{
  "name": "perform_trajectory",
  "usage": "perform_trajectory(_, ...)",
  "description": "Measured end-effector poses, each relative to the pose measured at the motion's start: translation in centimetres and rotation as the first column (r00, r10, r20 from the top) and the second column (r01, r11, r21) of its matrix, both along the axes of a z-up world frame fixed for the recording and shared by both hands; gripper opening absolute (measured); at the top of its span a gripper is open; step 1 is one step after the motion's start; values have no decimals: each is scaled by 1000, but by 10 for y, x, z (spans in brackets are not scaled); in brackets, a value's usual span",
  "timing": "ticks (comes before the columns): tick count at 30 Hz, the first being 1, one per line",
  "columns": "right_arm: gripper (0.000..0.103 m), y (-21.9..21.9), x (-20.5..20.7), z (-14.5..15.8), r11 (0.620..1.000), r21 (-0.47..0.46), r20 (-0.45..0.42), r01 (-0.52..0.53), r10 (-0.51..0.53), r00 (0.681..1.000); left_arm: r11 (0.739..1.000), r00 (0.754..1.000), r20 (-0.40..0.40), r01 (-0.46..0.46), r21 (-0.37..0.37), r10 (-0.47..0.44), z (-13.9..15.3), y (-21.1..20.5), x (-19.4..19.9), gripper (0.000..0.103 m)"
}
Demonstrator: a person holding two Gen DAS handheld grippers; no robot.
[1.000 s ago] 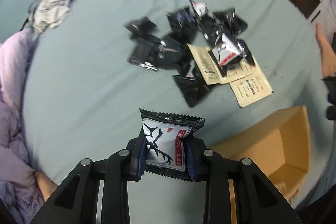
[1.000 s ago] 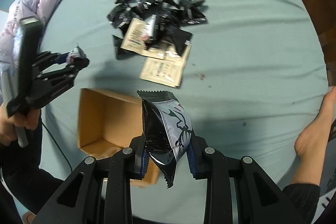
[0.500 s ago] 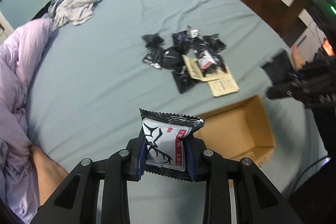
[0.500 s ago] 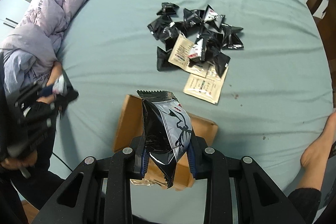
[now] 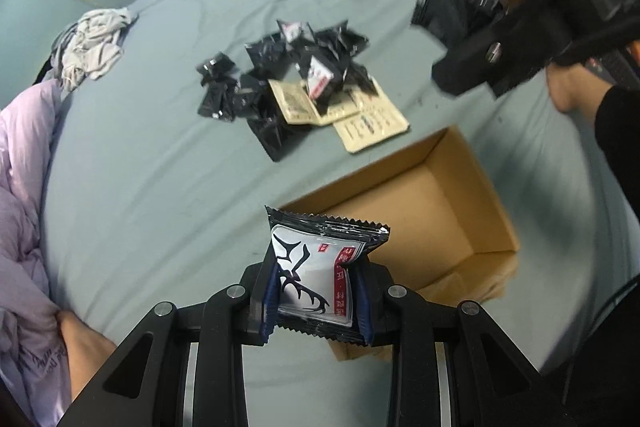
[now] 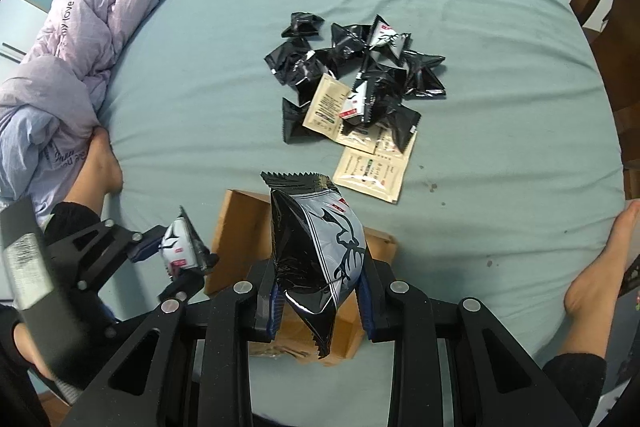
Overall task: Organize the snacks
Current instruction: 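Carry the packet into the box and open the left gripper while the right holds its packet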
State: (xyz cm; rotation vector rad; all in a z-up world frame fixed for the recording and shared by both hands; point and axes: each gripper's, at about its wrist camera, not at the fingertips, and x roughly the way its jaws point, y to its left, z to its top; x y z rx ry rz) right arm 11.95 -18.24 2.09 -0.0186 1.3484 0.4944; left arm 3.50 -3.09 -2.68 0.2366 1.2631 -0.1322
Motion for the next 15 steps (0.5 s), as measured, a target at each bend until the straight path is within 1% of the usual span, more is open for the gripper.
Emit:
perform_trajectory(3, 28, -1, 4, -1, 1000, -4, 3, 3, -3, 1000, 1000, 1000, -13, 12, 2, -12, -10, -5, 3, 31)
perform_trajectory(6, 28, -2, 7, -6, 999, -32, 6, 6, -6, 1000, 1000, 999, -37, 13, -21, -13, -21, -8, 9, 30)
perform_trajectory(10, 28, 0, 10, -10, 999, -43, -3, -5, 5, 1000, 999, 999, -37, 37, 16, -37, -33, -14, 14, 31)
perform_trajectory(15, 28, 0, 10, -13, 998, -66, 3, -16, 17, 1000, 999, 996, -81, 35, 2, -34, -46, -14, 21, 31)
